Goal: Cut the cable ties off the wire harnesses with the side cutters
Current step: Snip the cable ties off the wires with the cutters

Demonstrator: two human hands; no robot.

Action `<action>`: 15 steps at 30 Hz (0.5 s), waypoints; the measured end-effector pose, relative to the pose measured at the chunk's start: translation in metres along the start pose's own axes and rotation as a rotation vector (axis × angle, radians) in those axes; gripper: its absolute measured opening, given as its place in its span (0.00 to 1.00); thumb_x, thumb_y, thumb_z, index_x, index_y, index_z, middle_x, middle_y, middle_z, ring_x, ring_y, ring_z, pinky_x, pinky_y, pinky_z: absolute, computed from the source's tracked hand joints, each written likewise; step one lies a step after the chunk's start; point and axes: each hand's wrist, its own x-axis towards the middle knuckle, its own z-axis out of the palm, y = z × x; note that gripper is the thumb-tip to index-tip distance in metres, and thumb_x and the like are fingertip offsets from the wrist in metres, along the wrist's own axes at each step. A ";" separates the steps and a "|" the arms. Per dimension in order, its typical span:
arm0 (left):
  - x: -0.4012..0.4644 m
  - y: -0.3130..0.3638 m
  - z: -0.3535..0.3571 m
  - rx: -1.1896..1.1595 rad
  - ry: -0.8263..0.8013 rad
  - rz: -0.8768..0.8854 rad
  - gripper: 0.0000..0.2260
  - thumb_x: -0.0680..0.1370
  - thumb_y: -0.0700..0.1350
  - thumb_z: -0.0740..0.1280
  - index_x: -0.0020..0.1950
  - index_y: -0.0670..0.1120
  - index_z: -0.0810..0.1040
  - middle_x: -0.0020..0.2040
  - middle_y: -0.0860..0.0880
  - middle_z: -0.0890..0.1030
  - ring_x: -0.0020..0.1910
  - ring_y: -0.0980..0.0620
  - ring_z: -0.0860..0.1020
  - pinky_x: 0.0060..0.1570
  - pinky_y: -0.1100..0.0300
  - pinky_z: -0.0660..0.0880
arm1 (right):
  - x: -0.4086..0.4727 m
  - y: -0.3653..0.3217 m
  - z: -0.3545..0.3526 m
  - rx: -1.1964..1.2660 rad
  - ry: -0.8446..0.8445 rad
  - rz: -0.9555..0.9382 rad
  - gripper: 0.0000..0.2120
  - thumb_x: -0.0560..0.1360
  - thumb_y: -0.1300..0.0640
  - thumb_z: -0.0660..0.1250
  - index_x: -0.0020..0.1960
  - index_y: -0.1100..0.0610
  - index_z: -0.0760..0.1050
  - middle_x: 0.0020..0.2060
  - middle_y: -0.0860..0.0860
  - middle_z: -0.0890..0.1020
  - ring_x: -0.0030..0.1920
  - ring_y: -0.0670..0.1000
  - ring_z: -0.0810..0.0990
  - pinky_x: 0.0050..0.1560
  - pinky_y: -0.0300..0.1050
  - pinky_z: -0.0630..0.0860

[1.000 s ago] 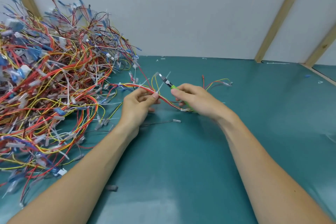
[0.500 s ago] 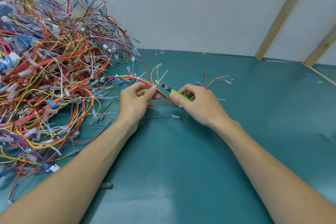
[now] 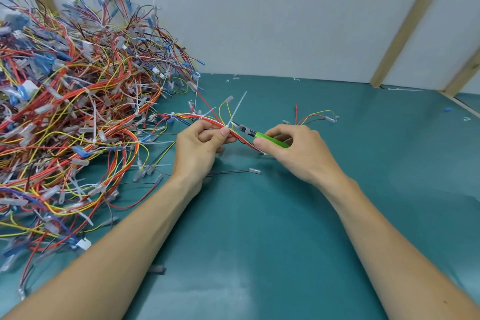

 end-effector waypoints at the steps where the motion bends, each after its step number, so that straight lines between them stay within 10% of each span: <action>1: 0.000 0.000 0.000 0.000 -0.001 -0.002 0.06 0.79 0.41 0.70 0.52 0.39 0.77 0.43 0.48 0.87 0.46 0.53 0.86 0.39 0.65 0.78 | 0.000 -0.001 0.000 0.007 0.000 -0.003 0.17 0.70 0.29 0.70 0.46 0.41 0.83 0.41 0.38 0.85 0.49 0.44 0.82 0.53 0.50 0.79; 15: -0.004 0.007 0.002 -0.011 0.004 -0.048 0.07 0.79 0.40 0.71 0.53 0.38 0.79 0.45 0.47 0.87 0.45 0.51 0.86 0.33 0.62 0.76 | -0.001 0.002 0.000 0.038 0.005 -0.035 0.15 0.70 0.31 0.73 0.47 0.41 0.83 0.39 0.38 0.84 0.45 0.41 0.80 0.43 0.42 0.72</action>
